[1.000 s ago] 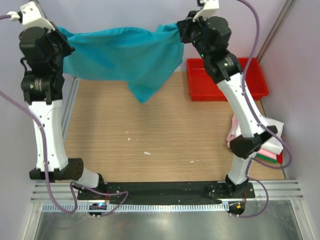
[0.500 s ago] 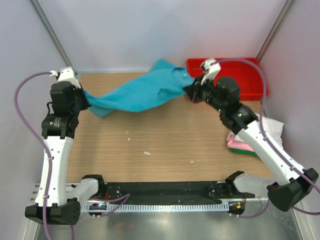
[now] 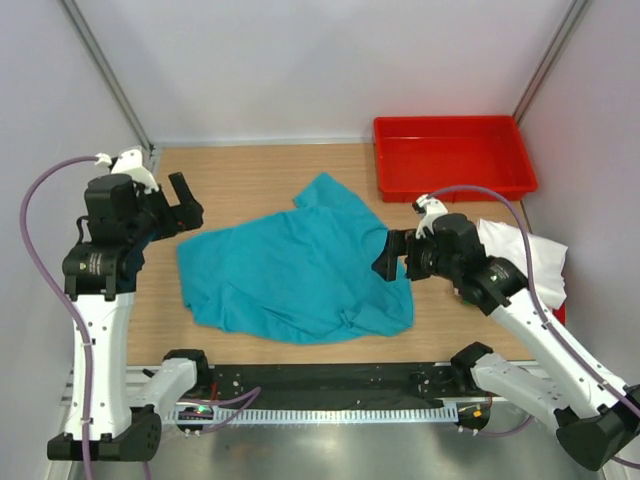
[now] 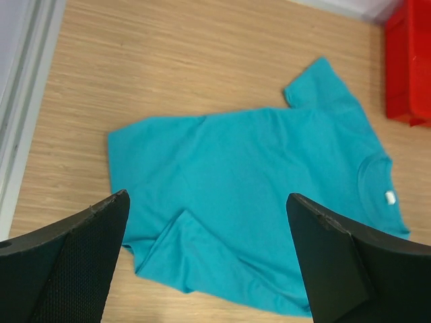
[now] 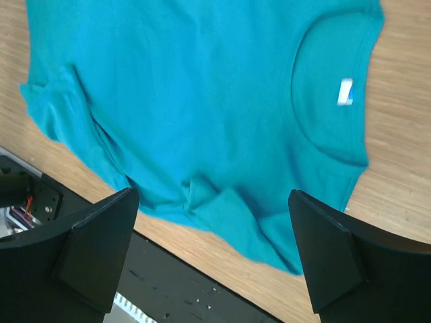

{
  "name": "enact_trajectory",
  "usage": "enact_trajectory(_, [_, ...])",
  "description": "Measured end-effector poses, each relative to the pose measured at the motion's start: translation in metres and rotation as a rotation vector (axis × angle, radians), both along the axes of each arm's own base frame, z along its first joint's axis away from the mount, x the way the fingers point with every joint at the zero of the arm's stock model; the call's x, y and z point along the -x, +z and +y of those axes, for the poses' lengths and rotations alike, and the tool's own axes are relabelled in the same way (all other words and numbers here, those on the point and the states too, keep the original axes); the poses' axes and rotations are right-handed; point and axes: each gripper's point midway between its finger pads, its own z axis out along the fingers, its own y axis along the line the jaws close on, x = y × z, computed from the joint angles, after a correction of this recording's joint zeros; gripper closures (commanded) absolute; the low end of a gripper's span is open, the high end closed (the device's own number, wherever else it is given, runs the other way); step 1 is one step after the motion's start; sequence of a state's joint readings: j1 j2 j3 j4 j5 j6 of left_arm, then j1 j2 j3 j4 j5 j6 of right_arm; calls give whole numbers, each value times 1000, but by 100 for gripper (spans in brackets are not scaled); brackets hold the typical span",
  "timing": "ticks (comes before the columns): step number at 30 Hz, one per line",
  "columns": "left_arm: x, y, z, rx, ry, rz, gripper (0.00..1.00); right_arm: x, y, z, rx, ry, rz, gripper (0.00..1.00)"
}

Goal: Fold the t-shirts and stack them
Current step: Flatten the tshirt out

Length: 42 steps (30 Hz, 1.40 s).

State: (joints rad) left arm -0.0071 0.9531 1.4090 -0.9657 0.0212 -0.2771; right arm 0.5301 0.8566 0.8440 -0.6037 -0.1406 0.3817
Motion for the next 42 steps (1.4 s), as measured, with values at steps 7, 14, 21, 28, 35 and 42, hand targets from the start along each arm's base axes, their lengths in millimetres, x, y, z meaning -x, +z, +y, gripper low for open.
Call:
enact_trajectory(7, [-10,7,9,81,139,5,0,-41,27,4,71,-92,21,0])
enact_trajectory(14, [-48,-121,29,134,362,320,0,-94,-31,32,76,-180,131,0])
enact_trajectory(21, [-71,-197,57,123,538,468,1,-136,-91,48,119,-263,201,0])
enact_trajectory(28, [-87,-234,72,163,608,500,4,-137,-116,69,133,-229,223,0])
enact_trajectory(35, [-32,-239,23,215,488,553,8,-119,-121,89,118,-172,240,0])
enact_trajectory(42, [3,-213,-35,188,321,497,12,-114,-131,90,108,-185,272,0])
